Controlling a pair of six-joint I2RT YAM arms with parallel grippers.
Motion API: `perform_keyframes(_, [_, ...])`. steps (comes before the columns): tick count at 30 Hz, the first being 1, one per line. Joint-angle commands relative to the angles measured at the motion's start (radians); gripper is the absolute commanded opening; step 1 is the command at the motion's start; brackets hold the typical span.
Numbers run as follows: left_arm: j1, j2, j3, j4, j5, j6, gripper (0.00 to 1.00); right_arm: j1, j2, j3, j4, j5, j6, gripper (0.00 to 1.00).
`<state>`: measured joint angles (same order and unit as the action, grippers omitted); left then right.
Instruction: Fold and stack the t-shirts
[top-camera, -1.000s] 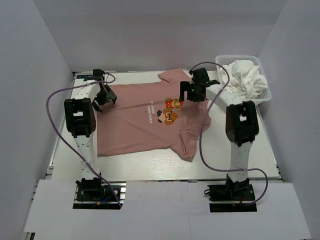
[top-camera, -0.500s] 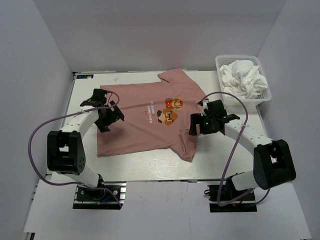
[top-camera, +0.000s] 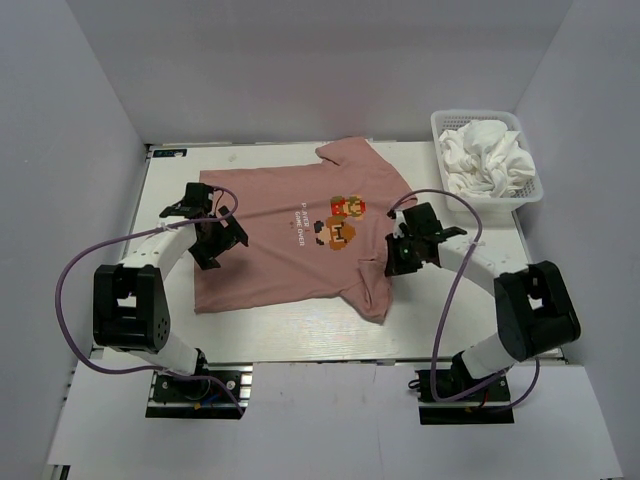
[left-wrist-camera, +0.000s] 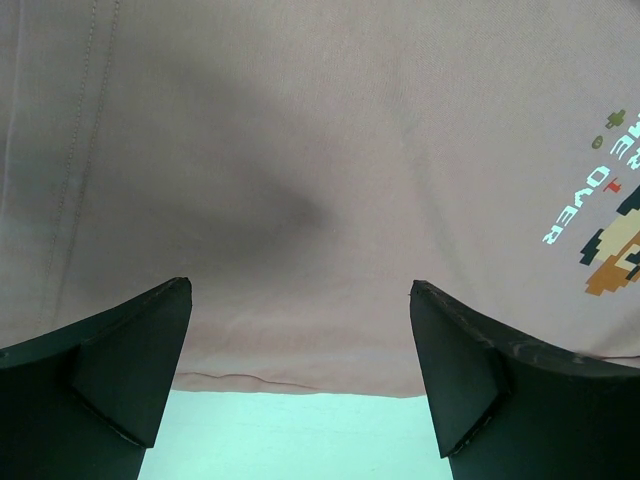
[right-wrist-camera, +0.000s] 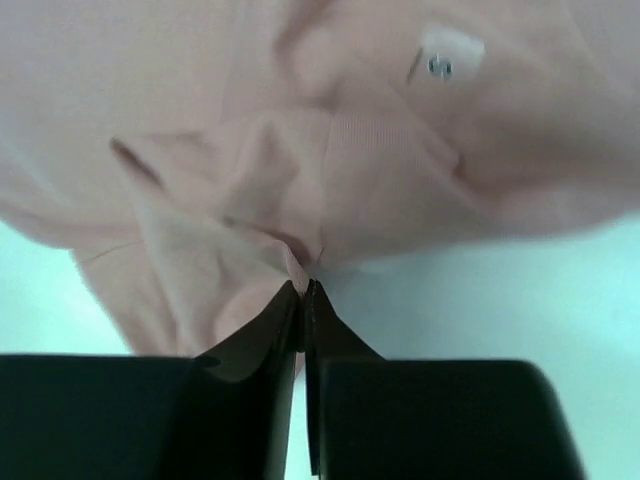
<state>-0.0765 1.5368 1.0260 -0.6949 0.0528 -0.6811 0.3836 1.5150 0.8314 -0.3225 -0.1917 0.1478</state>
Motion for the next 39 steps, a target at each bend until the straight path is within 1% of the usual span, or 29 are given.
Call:
perform_keyframes(1, [0.000, -0.046, 0.000, 0.014, 0.004, 0.002, 1.00, 0.006, -0.120, 0.026, -0.141, 0.024, 0.128, 0.08])
perform_keyframes(2, [0.000, -0.046, 0.000, 0.014, 0.004, 0.002, 1.00, 0.003, -0.137, 0.020, -0.157, 0.041, 0.154, 0.02])
perform_keyframes(3, [0.000, -0.046, 0.000, 0.014, 0.004, 0.002, 1.00, 0.005, -0.154, 0.017, -0.182, 0.044, 0.191, 0.00])
perform_keyframes(4, [0.000, -0.046, 0.000, 0.014, 0.004, 0.002, 1.00, 0.005, -0.215, -0.032, -0.240, 0.052, 0.258, 0.00])
perform_keyframes(5, [0.000, -0.046, 0.000, 0.014, 0.004, 0.002, 1.00, 0.003, -0.235, -0.050, -0.256, 0.051, 0.289, 0.00])
perform_keyframes(6, [0.000, -0.037, 0.000, 0.014, 0.004, 0.002, 1.00, 0.003, -0.260, -0.072, -0.265, 0.051, 0.368, 0.00])
perform_keyframes(7, [0.000, -0.037, 0.000, 0.014, 0.004, 0.002, 1.00, -0.002, -0.332, -0.130, -0.330, 0.102, 0.406, 0.00])
perform_keyframes(8, [0.000, -0.037, 0.000, 0.014, -0.005, 0.002, 1.00, 0.000, -0.357, -0.146, -0.355, 0.125, 0.438, 0.00])
perform_keyframes(10, [0.000, -0.027, -0.009, 0.014, -0.005, 0.002, 1.00, 0.000, -0.448, -0.202, -0.453, 0.179, 0.571, 0.00])
perform_keyframes(11, [0.000, -0.017, -0.009, 0.014, -0.005, 0.002, 1.00, -0.002, -0.472, -0.230, -0.493, 0.181, 0.599, 0.00])
perform_keyframes(13, [0.000, -0.017, 0.002, 0.014, -0.005, 0.002, 1.00, -0.002, -0.550, -0.259, -0.533, 0.181, 0.729, 0.00])
perform_keyframes(14, [0.000, -0.006, 0.002, 0.014, -0.005, 0.002, 1.00, -0.002, -0.634, -0.284, -0.567, 0.176, 0.763, 0.00])
perform_keyframes(15, [0.000, -0.006, 0.002, 0.024, -0.005, 0.002, 1.00, -0.002, -0.660, -0.290, -0.573, 0.179, 0.792, 0.00])
perform_keyframes(16, [0.000, -0.006, 0.002, 0.025, -0.005, 0.002, 1.00, -0.002, -0.738, -0.294, -0.604, 0.184, 0.862, 0.00])
perform_keyframes(17, [0.000, -0.006, 0.002, 0.025, -0.005, 0.002, 1.00, -0.005, -0.756, -0.291, -0.599, 0.243, 0.866, 0.10])
perform_keyframes(18, [0.000, -0.006, 0.002, 0.025, 0.005, 0.002, 1.00, -0.003, -0.771, -0.285, -0.605, 0.264, 0.878, 0.24])
perform_keyframes(19, [0.000, -0.006, 0.002, 0.025, 0.005, 0.011, 1.00, -0.003, -0.777, -0.267, -0.624, 0.285, 0.888, 0.41])
perform_keyframes(20, [0.000, -0.006, 0.002, 0.025, 0.005, 0.011, 1.00, -0.002, -0.774, -0.238, -0.635, 0.331, 0.872, 0.90])
perform_keyframes(21, [0.000, -0.006, 0.002, 0.025, 0.005, 0.011, 1.00, -0.002, -0.765, -0.220, -0.636, 0.340, 0.860, 0.90])
perform_keyframes(23, [0.000, -0.006, 0.002, 0.025, 0.005, 0.011, 1.00, 0.003, -0.704, -0.140, -0.639, 0.371, 0.774, 0.90])
perform_keyframes(26, [0.000, -0.006, 0.011, 0.015, -0.005, 0.011, 1.00, 0.001, -0.632, -0.045, -0.583, 0.428, 0.672, 0.90])
perform_keyframes(28, [0.000, -0.006, 0.032, 0.005, -0.033, 0.011, 1.00, 0.005, -0.584, -0.026, -0.532, 0.429, 0.592, 0.90])
perform_keyframes(29, [0.000, 0.003, 0.043, 0.005, -0.057, 0.011, 1.00, 0.003, -0.535, -0.008, -0.433, 0.419, 0.522, 0.90])
perform_keyframes(32, [0.010, 0.037, 0.111, -0.031, -0.097, 0.022, 1.00, 0.012, -0.466, 0.011, -0.295, 0.368, 0.448, 0.90])
perform_keyframes(33, [0.020, 0.063, 0.127, -0.031, -0.097, 0.032, 1.00, 0.015, -0.364, 0.030, -0.235, 0.344, 0.432, 0.90])
perform_keyframes(34, [0.029, 0.078, 0.169, -0.041, -0.122, 0.043, 1.00, 0.026, -0.324, 0.050, -0.204, 0.348, 0.424, 0.90])
perform_keyframes(37, [0.029, 0.167, 0.275, -0.060, -0.244, 0.054, 1.00, 0.035, -0.079, 0.205, -0.144, 0.376, 0.366, 0.90])
perform_keyframes(38, [0.029, 0.195, 0.301, -0.069, -0.283, 0.063, 1.00, 0.038, -0.043, 0.231, -0.136, 0.374, 0.358, 0.90])
perform_keyframes(39, [0.029, 0.227, 0.360, -0.069, -0.303, 0.072, 1.00, 0.041, 0.024, 0.300, -0.101, 0.380, 0.337, 0.90])
